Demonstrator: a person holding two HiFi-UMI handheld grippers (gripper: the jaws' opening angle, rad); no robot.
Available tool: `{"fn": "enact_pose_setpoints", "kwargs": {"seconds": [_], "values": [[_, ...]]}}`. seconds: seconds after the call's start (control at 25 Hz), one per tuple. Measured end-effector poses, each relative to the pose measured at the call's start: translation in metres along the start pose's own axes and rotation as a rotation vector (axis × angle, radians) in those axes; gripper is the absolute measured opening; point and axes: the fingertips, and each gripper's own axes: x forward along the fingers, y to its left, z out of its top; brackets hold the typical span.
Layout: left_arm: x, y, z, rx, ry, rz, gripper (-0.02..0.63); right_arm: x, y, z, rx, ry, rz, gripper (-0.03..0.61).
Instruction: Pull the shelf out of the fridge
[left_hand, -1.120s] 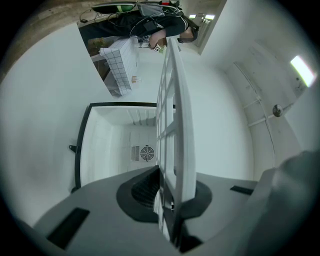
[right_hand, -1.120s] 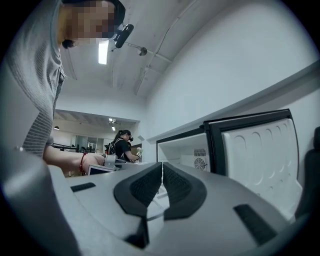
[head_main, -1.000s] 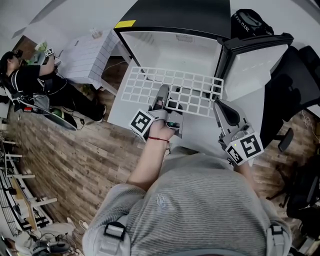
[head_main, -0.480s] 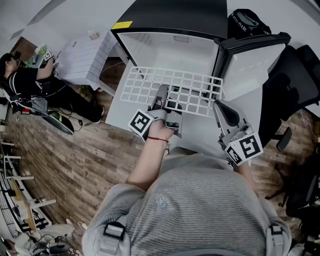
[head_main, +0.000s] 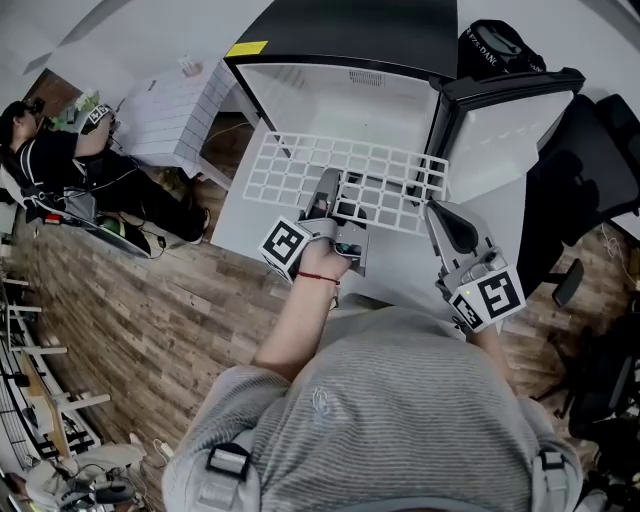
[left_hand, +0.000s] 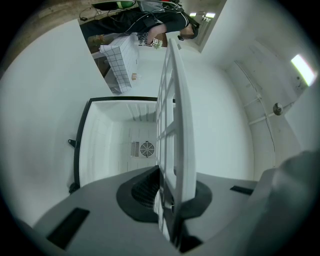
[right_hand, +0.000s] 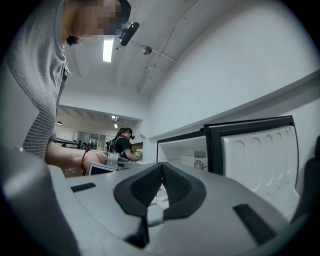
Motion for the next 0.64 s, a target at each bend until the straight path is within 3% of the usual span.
{"fn": "enact_pose_setpoints", "kwargs": {"seconds": [0.44,0.64], "values": [[-0.0008,0.0079,0.0022,0.040,0.000,0.024,0.035,-0.0006,0.0023,0.0009,-0.003,0.002,0.008,0.012],[-0.0006,0.0031,-0.0014,0.020,0.001,0.014,0.035,-0.0014,0.0023,0.0027,-0.003,0.002,0.007,0.012]]}}
